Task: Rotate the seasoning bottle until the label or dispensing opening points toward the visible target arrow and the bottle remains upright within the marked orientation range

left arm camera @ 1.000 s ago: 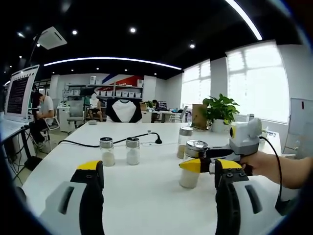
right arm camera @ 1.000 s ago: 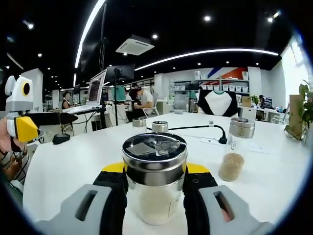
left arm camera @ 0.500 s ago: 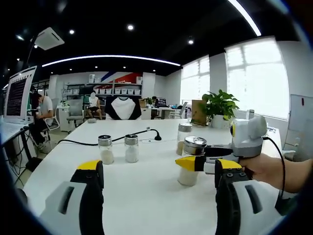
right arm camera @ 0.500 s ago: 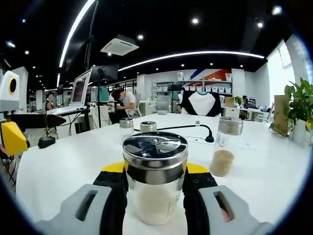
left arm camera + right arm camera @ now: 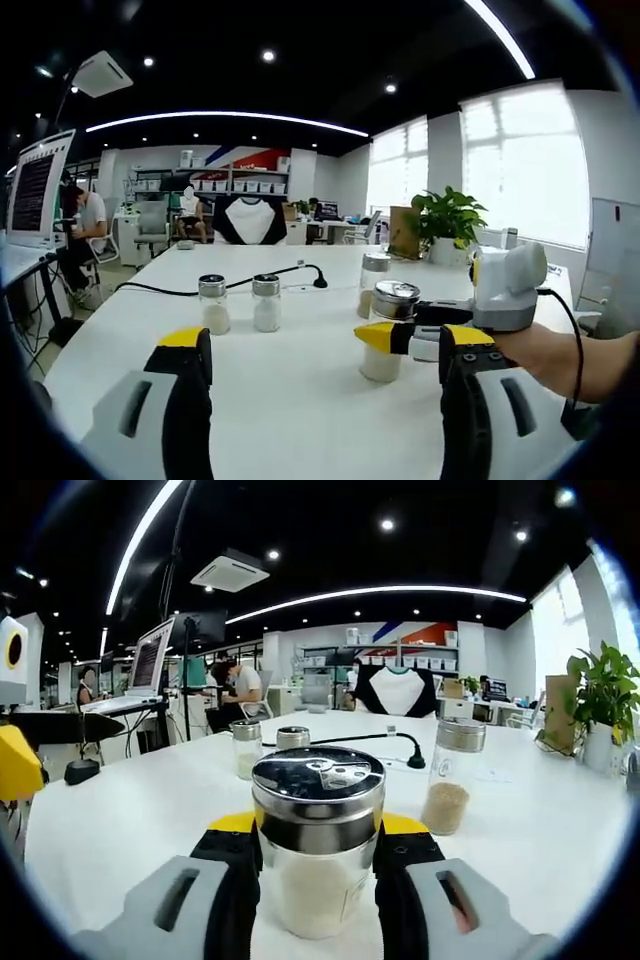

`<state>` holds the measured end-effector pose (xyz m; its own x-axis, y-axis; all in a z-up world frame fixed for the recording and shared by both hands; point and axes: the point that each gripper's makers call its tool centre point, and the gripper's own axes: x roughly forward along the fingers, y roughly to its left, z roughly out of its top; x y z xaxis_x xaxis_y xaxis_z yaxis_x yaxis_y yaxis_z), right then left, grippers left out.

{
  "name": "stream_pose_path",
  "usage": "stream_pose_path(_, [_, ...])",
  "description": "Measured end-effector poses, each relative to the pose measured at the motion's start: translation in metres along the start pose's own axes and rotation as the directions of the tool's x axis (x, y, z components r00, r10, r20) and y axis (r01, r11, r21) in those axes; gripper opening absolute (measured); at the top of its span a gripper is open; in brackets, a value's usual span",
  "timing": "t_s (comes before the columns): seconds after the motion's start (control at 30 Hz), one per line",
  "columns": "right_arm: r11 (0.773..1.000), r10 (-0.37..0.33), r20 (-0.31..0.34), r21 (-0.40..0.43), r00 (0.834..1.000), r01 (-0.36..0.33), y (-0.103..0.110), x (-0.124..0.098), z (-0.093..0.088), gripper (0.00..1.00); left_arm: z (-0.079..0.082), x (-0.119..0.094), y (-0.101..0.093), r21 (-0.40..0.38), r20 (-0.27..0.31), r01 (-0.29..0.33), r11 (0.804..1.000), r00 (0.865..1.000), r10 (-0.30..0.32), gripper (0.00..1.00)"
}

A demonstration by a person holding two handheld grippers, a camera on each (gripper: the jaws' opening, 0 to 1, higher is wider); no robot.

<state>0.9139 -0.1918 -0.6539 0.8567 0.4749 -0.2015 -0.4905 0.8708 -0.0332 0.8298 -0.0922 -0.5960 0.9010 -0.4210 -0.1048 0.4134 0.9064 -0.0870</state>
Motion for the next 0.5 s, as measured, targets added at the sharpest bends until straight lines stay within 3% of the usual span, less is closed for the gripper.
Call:
stream_pose_path(0.2, [0.999, 0.000, -0.024, -0.041, 1.000, -0.001, -0.0001, -0.0002, -0.0016, 0.42, -0.0025, -0.0008, 0.0034, -0.009, -0.007, -0.011, 1.000, 1.000, 0.011, 0.98])
stream_pose_path(0.5, [0.999, 0.021, -0.030, -0.036, 0.999, -0.023, 0.0007, -0.0004, -0.0021, 0.44, -0.0042, -0.0025, 0.0073, -0.018, -0.010, -0.020, 1.000, 1.000, 0.020, 0.98])
